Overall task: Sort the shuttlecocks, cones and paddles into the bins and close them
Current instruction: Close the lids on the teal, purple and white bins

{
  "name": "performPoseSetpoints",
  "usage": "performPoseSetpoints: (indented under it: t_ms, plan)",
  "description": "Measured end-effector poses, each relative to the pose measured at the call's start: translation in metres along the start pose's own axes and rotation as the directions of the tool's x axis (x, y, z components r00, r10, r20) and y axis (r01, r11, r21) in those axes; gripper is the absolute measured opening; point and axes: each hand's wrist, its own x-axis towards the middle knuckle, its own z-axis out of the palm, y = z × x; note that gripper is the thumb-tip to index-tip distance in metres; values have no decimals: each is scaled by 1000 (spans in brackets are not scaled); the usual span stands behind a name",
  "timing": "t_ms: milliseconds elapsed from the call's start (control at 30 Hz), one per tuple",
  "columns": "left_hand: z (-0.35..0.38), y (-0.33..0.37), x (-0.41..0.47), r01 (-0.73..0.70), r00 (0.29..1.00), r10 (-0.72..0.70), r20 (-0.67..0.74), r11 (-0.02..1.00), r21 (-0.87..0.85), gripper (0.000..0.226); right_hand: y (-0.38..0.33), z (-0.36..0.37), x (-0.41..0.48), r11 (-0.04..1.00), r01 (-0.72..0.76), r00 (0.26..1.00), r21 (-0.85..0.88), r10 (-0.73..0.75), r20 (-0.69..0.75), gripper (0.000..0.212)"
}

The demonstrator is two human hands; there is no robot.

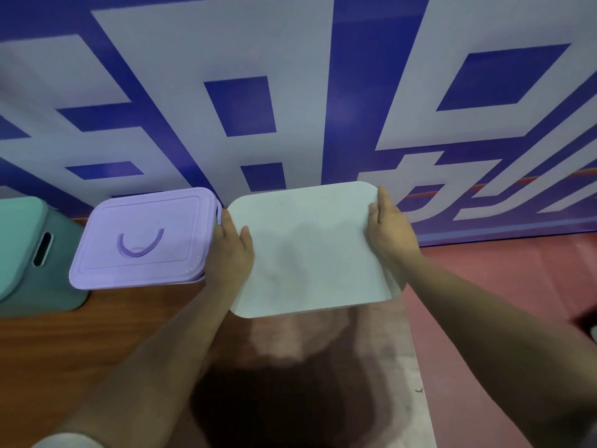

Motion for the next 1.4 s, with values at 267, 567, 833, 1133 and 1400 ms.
performPoseSetpoints:
  t_ms: [267, 567, 833, 1133, 1400]
  plan:
    - [2, 2, 19, -26, 1000, 25, -5, 999, -48, 52, -6, 9, -4, 998, 6, 995, -55, -11, -100, 42]
    - [-20, -9, 15, -107, 982, 96, 164, 992, 62, 60, -16, -4, -9, 970, 37, 997, -241, -53, -62, 43]
    - [-78, -53, 3, -47, 996, 46, 79, 999, 12, 53, -75, -19, -20, 965, 50, 996, -257, -66, -54, 51]
    - [-123, -155, 7, 94, 995, -90, 47, 991, -98, 42, -192, 45, -69, 966, 230, 972, -115, -234, -19, 44]
    - [-113, -263, 41, 193, 977, -174, 125, 969, -157, 38, -274, 150, -99, 972, 235, 969, -5, -234, 81, 36]
